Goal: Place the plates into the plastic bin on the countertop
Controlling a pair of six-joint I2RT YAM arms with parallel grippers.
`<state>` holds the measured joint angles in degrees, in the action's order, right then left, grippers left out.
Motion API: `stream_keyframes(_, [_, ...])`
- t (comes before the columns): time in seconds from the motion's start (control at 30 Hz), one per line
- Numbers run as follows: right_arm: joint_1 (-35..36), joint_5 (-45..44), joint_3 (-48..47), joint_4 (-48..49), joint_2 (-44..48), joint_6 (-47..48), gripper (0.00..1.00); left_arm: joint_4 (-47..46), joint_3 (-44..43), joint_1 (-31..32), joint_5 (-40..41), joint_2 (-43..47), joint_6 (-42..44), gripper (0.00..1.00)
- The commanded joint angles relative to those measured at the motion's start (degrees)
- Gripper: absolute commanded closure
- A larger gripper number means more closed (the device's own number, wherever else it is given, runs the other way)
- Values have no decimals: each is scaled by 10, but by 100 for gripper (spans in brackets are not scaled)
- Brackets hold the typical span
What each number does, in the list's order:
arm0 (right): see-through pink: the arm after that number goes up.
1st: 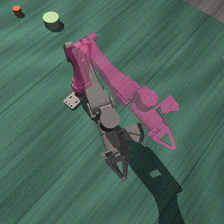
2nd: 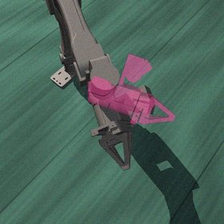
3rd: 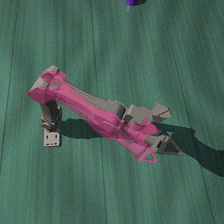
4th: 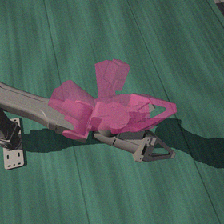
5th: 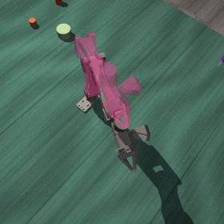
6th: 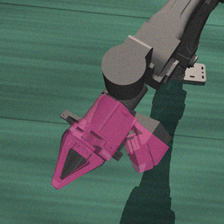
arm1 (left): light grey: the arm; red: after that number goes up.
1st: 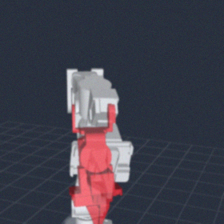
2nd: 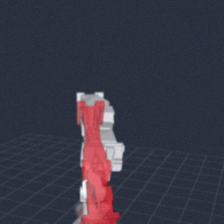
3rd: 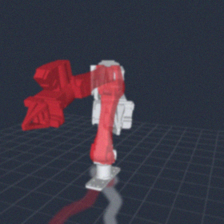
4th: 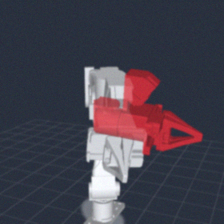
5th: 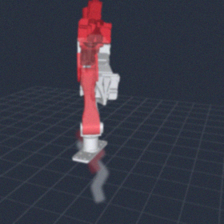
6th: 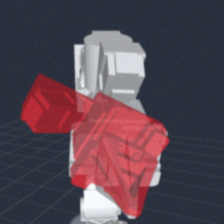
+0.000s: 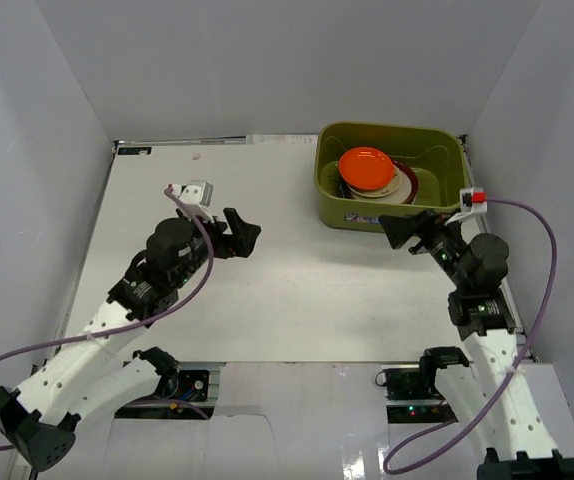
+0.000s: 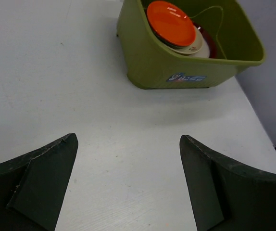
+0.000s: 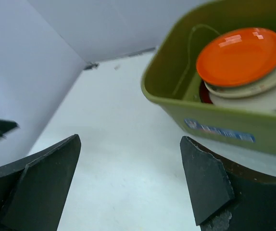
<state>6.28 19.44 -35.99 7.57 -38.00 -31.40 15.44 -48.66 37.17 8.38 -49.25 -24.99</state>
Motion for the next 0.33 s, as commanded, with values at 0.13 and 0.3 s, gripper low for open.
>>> stream_keyframes(0.13, [-1, -67, 59, -158, 215, 71, 10, 16, 41, 1, -2, 153, -11, 2])
stream_keyframes(0.3, [-1, -78, 46, -85, 258, 49, 10, 33, 56, 1, 1, 173, -29, 2])
